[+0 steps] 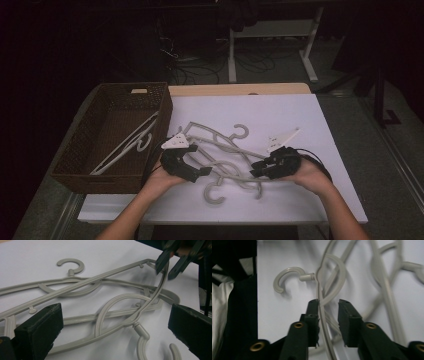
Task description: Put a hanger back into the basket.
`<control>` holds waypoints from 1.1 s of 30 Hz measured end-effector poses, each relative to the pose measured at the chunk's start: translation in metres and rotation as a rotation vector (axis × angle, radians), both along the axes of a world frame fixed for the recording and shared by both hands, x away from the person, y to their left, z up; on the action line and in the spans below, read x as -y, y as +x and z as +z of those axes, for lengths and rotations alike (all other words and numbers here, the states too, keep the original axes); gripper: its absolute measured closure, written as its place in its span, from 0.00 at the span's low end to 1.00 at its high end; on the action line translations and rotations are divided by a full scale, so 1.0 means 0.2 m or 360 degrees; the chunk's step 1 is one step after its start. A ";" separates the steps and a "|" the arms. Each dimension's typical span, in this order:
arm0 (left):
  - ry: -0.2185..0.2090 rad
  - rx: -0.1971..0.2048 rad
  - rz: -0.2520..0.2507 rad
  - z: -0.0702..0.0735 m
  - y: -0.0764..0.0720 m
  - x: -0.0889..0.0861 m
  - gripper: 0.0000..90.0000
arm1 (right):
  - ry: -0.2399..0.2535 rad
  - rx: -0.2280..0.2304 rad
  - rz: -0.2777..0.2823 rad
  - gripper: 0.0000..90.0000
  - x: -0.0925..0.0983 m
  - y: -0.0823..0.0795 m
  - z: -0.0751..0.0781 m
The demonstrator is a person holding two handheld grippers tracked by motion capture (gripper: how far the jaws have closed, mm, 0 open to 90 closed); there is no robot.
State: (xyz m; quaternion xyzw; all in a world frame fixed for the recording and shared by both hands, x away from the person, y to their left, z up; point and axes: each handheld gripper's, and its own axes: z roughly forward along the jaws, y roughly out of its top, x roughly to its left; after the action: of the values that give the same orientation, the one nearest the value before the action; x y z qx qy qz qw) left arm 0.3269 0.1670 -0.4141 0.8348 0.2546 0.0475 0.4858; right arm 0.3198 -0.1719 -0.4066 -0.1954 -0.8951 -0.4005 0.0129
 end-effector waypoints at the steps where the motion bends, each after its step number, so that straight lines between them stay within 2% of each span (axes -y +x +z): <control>1: 0.0003 -0.0006 0.0001 0.00 0.00 0.00 0.00 | 0.0007 -0.0006 -0.0052 0.82 0.03 -0.02 0.01; 5: 0.0007 -0.0007 -0.0002 -0.01 0.00 0.01 0.00 | -0.0015 -0.0023 -0.0191 0.99 0.13 -0.10 0.02; 8: 0.0008 -0.0010 -0.0005 -0.01 0.00 0.01 0.00 | -0.0036 -0.0055 -0.0261 0.99 0.19 -0.16 0.00; 11: 0.0008 -0.0008 -0.0005 -0.01 0.00 0.01 0.00 | -0.0051 -0.0054 -0.0295 0.99 0.23 -0.20 -0.03; 14: 0.0011 -0.0009 -0.0005 -0.01 0.00 0.01 0.00 | -0.0056 -0.0063 -0.0320 0.99 0.25 -0.23 -0.04; 17: 0.0010 -0.0009 -0.0005 -0.01 0.00 0.01 0.00 | -0.0109 -0.0070 -0.0370 0.99 0.26 -0.26 -0.09; 18: 0.0010 -0.0009 -0.0005 -0.01 0.00 0.01 0.00 | -0.0109 -0.0070 -0.0370 0.99 0.26 -0.26 -0.09; 19: 0.0010 -0.0008 -0.0006 -0.01 0.00 0.01 0.00 | -0.0156 -0.0061 -0.0387 0.99 0.26 -0.26 -0.11; 26: 0.0010 -0.0008 -0.0007 -0.01 0.00 0.01 0.00 | -0.0207 -0.0027 -0.0443 0.99 0.26 -0.22 -0.13; 33: 0.0020 -0.0011 -0.0011 -0.02 0.00 0.01 0.00 | -0.0275 0.0017 -0.0526 0.99 0.25 -0.09 -0.13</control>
State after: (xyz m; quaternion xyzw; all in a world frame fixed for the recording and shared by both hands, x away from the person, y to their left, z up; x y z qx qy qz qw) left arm 0.3272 0.1646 -0.4171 0.8390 0.2531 0.0445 0.4797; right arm 0.3022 -0.2218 -0.4329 -0.3379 -0.8820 -0.3198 -0.0748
